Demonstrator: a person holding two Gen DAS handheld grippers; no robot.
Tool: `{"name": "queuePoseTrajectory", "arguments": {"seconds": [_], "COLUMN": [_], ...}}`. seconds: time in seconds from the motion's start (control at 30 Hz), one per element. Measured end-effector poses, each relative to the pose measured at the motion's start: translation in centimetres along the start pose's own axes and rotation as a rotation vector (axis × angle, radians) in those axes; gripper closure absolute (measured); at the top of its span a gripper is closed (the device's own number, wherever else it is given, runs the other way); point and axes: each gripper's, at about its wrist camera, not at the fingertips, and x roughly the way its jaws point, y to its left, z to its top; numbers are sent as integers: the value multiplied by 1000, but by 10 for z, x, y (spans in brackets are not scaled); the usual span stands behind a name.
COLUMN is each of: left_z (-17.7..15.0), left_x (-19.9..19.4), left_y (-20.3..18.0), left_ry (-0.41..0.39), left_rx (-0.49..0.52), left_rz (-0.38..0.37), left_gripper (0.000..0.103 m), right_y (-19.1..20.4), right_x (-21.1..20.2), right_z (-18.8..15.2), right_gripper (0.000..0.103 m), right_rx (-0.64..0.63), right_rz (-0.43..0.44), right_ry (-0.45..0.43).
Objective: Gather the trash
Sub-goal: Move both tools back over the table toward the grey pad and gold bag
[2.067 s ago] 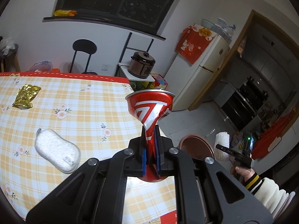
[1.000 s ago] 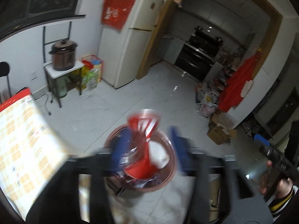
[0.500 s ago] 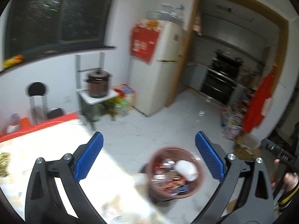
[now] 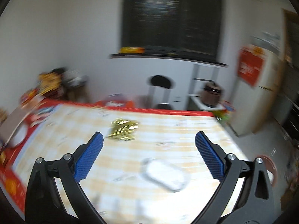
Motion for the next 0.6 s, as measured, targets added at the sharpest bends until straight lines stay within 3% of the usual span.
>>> {"name": "queuePoseTrajectory", "arguments": {"seconds": [0.2, 0.4, 0.6], "left_z": [-27, -56, -72], "left_x": [1, 33, 73], "left_y": [114, 190, 241], "left_ry": [39, 102, 150], "left_rx": [-100, -156, -174], "left_rz": [118, 129, 85], "left_gripper": [6, 6, 6], "right_y": [123, 250, 316], "right_x": [74, 163, 246], "right_z": [-18, -62, -114], "right_gripper": [5, 5, 5], "right_rx": [-151, -420, -630], "right_rz": [115, 202, 216], "right_ry": [145, 322, 522]}}
